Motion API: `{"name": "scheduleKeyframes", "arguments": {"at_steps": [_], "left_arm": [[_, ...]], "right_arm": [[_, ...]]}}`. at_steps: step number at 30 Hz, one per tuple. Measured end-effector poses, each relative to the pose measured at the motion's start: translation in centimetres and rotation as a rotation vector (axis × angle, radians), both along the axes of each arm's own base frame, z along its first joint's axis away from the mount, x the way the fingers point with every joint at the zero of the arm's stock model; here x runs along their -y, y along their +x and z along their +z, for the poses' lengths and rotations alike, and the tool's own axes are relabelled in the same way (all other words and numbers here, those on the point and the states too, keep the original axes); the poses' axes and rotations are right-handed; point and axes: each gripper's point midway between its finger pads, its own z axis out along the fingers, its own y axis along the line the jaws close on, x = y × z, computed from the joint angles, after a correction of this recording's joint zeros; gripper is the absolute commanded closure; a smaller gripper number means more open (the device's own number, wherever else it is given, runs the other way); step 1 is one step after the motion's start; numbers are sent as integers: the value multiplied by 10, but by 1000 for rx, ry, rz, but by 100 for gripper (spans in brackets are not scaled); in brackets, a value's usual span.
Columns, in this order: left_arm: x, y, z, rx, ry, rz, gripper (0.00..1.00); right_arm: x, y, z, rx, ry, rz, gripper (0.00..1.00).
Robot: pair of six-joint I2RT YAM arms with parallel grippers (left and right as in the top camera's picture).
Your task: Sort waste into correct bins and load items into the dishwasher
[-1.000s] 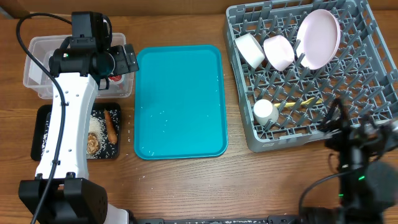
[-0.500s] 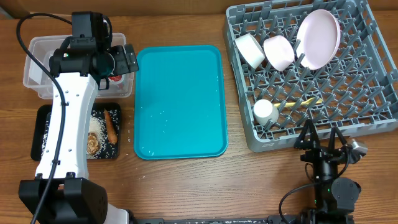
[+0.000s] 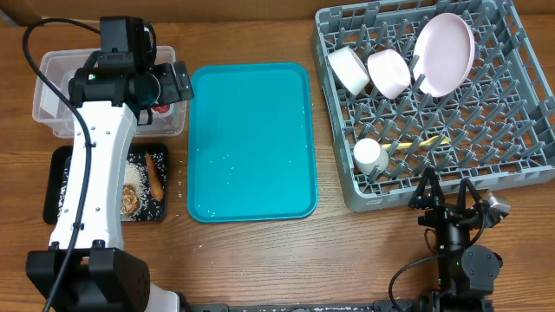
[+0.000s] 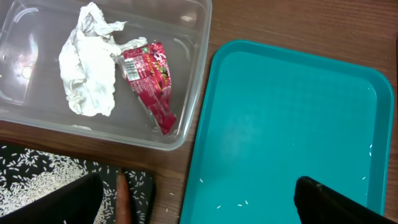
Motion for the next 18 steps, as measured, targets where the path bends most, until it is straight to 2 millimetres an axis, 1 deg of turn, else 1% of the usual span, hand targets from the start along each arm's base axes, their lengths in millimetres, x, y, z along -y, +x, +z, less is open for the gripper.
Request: {"name": "scheduleKeyframes", "arguments": {"at_steps": [13, 18], "left_arm": [[0, 0, 0, 0, 1, 1, 0], [-9, -4, 3, -3, 45, 28, 0]], "right_arm": [[0, 0, 0, 0, 0, 1, 0], [0, 0, 0, -1, 0, 0, 0]]}}
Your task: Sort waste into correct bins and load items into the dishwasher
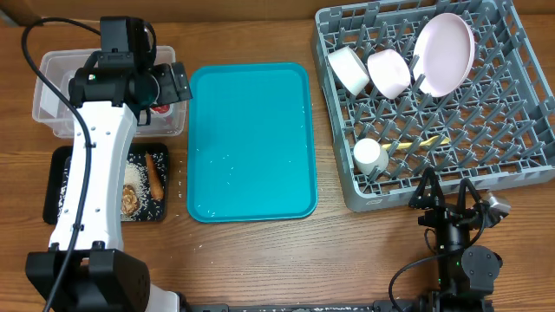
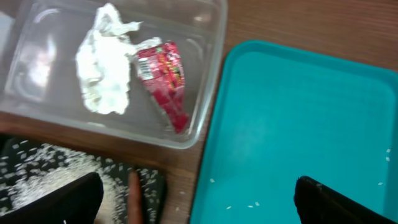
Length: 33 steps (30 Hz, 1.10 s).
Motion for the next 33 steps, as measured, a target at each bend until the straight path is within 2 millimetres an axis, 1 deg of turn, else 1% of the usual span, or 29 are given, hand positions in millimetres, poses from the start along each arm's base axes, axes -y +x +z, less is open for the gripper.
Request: {"name": "scheduleKeyframes", "arguments": {"at_steps": [2, 4, 5, 7, 9, 11, 12, 14, 15, 18, 21, 22, 23, 26, 28, 33], "left_arm": [[-3, -4, 11, 28, 19, 10, 0], [-3, -8, 36, 112, 28, 8, 0], [-1, -13, 57, 179, 32, 2, 0], [4, -17, 96, 358, 49, -56, 0], [10, -37, 124, 503, 82, -130, 0], [16, -62, 141, 633, 116, -192, 0], [19, -75, 144, 692, 132, -218, 0], [21, -95, 138, 767, 156, -245, 0], [21, -104, 129, 788, 164, -254, 0], [21, -127, 87, 809, 172, -261, 0], [22, -143, 47, 833, 172, -265, 0], [23, -143, 46, 837, 173, -265, 0], [23, -150, 31, 862, 176, -265, 0], [24, -160, 14, 928, 186, -265, 0], [24, -166, 6, 962, 192, -263, 0], [23, -173, -16, 998, 198, -252, 0]], "right_arm": [[0, 0, 0, 1, 0, 0, 0], [0, 0, 0, 0, 0, 0, 0], [0, 0, 0, 0, 0, 0, 0], [0, 0, 0, 0, 0, 0, 0], [0, 0, 0, 0, 0, 0, 0], [0, 0, 0, -1, -1, 0, 0], [0, 0, 0, 0, 0, 0, 0], [0, 0, 0, 0, 0, 0, 0], [0, 0, 0, 1, 0, 0, 0], [0, 0, 0, 1, 0, 0, 0], [0, 0, 0, 0, 0, 0, 0], [0, 0, 0, 1, 0, 0, 0], [0, 0, 0, 0, 0, 0, 0], [0, 0, 0, 0, 0, 0, 0], [0, 0, 0, 0, 0, 0, 0], [0, 0, 0, 0, 0, 0, 0]]}}
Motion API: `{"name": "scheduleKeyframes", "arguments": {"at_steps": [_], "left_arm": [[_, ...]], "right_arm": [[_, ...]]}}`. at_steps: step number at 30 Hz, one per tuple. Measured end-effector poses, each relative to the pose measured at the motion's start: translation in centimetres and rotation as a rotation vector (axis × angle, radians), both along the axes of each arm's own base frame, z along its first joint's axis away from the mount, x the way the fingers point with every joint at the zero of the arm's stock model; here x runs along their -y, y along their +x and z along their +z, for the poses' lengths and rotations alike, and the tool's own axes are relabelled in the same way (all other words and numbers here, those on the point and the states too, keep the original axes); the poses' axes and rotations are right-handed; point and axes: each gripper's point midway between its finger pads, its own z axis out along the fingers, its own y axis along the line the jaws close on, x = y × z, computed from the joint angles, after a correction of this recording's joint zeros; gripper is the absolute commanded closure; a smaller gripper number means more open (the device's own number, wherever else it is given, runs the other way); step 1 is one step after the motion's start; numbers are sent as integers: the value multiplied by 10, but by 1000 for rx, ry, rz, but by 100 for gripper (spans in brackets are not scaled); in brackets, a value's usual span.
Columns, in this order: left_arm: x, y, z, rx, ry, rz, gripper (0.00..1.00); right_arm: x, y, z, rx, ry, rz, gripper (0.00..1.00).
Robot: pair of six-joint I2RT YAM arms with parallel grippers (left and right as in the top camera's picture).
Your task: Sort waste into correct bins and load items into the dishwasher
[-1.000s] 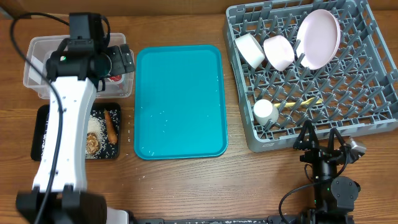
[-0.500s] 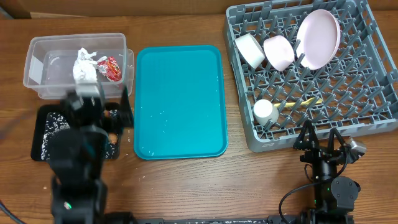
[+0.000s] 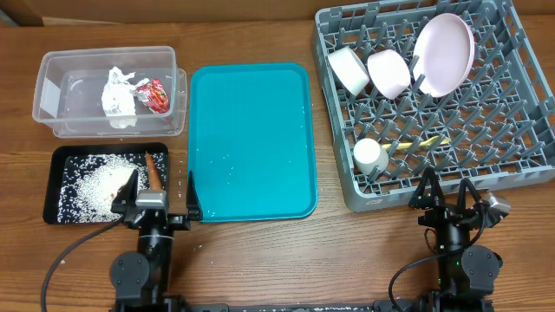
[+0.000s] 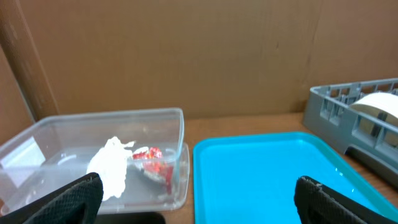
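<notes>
The clear plastic bin (image 3: 61, 95) at the back left holds a crumpled white tissue (image 3: 117, 91) and a red wrapper (image 3: 156, 94); both also show in the left wrist view, tissue (image 4: 109, 171) and wrapper (image 4: 154, 167). A black tray (image 3: 61, 204) carries spilled rice and a brown stick of food (image 3: 153, 172). The grey dish rack (image 3: 520, 165) holds a white bowl, a pink bowl, a pink plate (image 3: 444, 54), a white cup (image 3: 370, 156) and a yellow utensil. My left gripper (image 3: 159, 195) (image 4: 199, 199) sits open and empty at the table's front. My right gripper (image 3: 449, 192) is open and empty in front of the rack.
A teal tray (image 3: 251, 104) with a few rice grains lies between the bin and the rack. A brown cardboard wall stands behind the table. The black tray is directly beside my left gripper.
My left arm was stretched out with its open gripper above the clear bin's right end; now it is folded back at the front edge, looking level across the table. Right arm unchanged.
My left gripper hung open and empty over the bin's right edge, with tissue and wrapper lying inside. It then stood slightly shifted over the same spot. Now it is back low at the table front, with the bin's contents unchanged.
</notes>
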Motion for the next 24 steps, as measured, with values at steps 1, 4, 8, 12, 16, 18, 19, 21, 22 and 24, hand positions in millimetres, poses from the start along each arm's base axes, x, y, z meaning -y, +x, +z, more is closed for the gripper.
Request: {"name": "scheduleKeyframes", "arguments": {"at_steps": [1, 4, 8, 12, 16, 18, 19, 21, 22, 24], "left_arm": [[0, -1, -4, 0, -1, 1, 0], [-2, -2, -17, -3, -7, 9, 0], [-3, -4, -47, -86, -10, 20, 0], [-4, -4, -52, -98, -10, 24, 0], [-4, -4, -52, -98, -10, 24, 0], [-4, -4, -52, -98, -10, 24, 0], [-4, -4, -52, -98, -10, 24, 0], [-4, -4, -52, -98, -10, 24, 0], [-4, -4, -52, -98, -10, 24, 0], [-4, -4, -52, -98, -10, 24, 0]], "right_arm": [[0, 0, 0, 1, 0, 0, 0], [0, 0, 0, 1, 0, 0, 0], [0, 0, 0, 0, 0, 0, 0], [0, 0, 0, 0, -1, 0, 0], [0, 0, 0, 1, 0, 0, 0], [0, 0, 0, 1, 0, 0, 0], [0, 0, 0, 1, 0, 0, 0], [0, 0, 0, 1, 0, 0, 0], [0, 0, 0, 0, 0, 0, 0], [0, 0, 0, 0, 0, 0, 0]]}}
